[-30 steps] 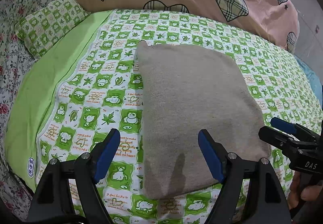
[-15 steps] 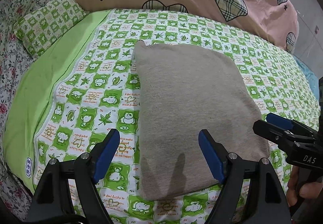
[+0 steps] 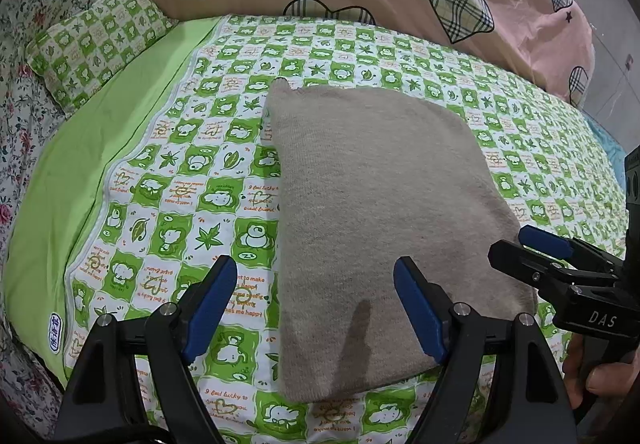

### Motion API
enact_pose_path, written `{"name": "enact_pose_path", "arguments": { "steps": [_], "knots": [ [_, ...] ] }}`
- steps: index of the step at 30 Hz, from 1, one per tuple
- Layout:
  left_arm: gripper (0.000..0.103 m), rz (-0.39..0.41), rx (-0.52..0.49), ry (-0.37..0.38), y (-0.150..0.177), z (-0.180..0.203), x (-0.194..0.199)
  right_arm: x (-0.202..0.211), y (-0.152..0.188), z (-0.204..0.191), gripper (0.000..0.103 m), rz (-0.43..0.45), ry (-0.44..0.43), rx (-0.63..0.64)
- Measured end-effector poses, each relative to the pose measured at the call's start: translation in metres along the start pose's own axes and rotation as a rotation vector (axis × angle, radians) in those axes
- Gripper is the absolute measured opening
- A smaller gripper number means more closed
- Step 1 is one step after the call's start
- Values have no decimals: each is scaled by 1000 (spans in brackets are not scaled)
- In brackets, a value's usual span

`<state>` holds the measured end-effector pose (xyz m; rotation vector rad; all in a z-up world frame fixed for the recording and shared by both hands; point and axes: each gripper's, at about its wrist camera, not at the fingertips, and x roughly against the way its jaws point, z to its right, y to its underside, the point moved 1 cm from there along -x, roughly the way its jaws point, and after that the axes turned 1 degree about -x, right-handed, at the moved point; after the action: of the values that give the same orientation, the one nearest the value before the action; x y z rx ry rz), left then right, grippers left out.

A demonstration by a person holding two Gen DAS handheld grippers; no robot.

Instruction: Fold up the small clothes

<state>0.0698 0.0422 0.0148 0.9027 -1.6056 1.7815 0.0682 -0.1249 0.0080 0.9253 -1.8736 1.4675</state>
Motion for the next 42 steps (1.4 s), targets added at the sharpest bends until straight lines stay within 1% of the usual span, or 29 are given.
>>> {"name": "enact_pose_path", "arguments": {
  "steps": [20,42],
  "knots": [
    [81,0,-10,8,-7,2,-4,-3,-13,-2,84,7,-7,1],
    [82,-1,-20,14,-8,4,-5,-5,-14,0,84,5,-9,-1]
  ]
}}
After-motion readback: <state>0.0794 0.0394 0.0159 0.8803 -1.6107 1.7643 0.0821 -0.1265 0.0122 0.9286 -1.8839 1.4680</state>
